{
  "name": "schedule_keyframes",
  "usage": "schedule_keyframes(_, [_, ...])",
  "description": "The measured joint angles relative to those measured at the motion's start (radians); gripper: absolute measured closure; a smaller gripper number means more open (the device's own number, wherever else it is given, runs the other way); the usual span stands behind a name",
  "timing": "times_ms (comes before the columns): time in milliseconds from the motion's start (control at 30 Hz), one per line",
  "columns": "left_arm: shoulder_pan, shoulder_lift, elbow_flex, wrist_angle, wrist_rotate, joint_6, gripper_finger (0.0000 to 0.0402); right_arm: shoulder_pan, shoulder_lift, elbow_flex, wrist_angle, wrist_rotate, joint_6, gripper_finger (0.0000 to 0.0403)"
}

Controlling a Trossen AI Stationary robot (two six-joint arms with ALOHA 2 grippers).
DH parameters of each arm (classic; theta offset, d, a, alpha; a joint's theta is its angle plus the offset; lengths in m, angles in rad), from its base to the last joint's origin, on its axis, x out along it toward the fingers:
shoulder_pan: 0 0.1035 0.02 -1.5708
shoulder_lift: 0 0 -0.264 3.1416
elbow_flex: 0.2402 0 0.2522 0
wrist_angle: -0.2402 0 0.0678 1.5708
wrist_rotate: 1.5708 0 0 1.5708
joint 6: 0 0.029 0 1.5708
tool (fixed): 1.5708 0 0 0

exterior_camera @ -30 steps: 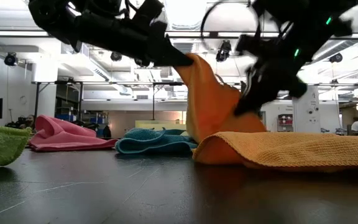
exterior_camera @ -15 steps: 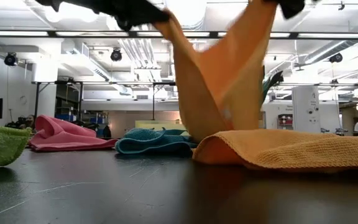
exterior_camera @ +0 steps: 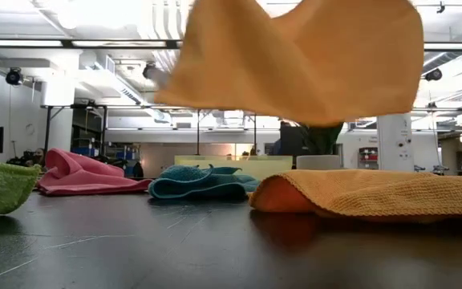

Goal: Fold microfiber towels
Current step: Fold the top orange microfiber cloth

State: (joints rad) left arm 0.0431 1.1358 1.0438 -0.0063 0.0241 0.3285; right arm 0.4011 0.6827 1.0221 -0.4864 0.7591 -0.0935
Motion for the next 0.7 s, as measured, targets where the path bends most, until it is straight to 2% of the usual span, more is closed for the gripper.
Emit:
schedule_keyframes(167, [0.15,0.066,0.052,-0.099,0.118,0.059,0.0401,0.0,0.026,0.085,-0.233,0.224,0.093,0.0394])
schedule_keyframes(267, [0.239,0.107,0.073,-0.15,0.166,0.136,0.0401,0.0,0.028,0.103,-0.378,0.295,0.213,0.0394])
schedule_keyframes(400, [0.306,0.13,0.074,-0.161,0.227,0.258,0.0401,0.0,0.023,0.066,-0.482,0.315,0.331,0.0394])
schedule_keyframes(500, [0.311,0.139,0.048,-0.178,0.238,0.312,0.0401,0.0,0.024,0.02,-0.511,0.31,0.393,0.0394])
schedule_keyframes(700, [0.254,0.184,-0.003,-0.274,0.279,0.294,0.0401,0.0,0.037,-0.077,-0.499,0.146,0.469,0.0394])
